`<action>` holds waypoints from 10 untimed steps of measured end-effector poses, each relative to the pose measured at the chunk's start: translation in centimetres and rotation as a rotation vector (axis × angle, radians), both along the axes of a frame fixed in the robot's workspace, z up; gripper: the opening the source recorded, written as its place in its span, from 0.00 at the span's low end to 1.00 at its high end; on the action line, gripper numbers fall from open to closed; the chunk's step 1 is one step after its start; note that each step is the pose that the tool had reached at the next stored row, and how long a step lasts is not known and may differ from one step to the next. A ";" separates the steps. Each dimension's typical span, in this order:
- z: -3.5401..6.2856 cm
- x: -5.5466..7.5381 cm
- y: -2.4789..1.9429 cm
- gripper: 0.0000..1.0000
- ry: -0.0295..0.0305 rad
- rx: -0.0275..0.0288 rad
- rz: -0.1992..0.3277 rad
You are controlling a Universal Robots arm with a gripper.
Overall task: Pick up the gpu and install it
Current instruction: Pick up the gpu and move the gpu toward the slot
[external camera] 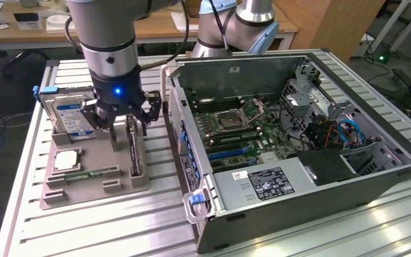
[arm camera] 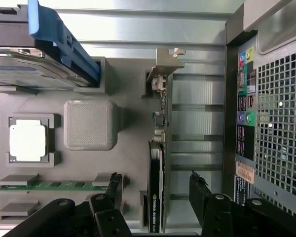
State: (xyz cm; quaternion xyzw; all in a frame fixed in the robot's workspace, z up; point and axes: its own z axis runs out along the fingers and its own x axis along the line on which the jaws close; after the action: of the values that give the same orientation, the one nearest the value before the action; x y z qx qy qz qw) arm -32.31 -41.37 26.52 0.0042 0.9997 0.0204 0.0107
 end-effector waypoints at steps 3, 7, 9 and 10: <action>-0.54 0.0 0.15 0.66 0.0001 -0.0003 0.000; -1.28 0.0 0.31 0.66 0.0000 -0.0003 0.000; -1.64 0.0 0.31 0.66 -0.0001 -0.0003 0.000; -1.82 0.0 0.31 0.66 -0.0001 -0.0004 0.000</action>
State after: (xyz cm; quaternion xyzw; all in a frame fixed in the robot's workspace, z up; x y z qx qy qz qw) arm -32.28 -41.06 24.70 0.0042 0.9997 0.0202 0.0107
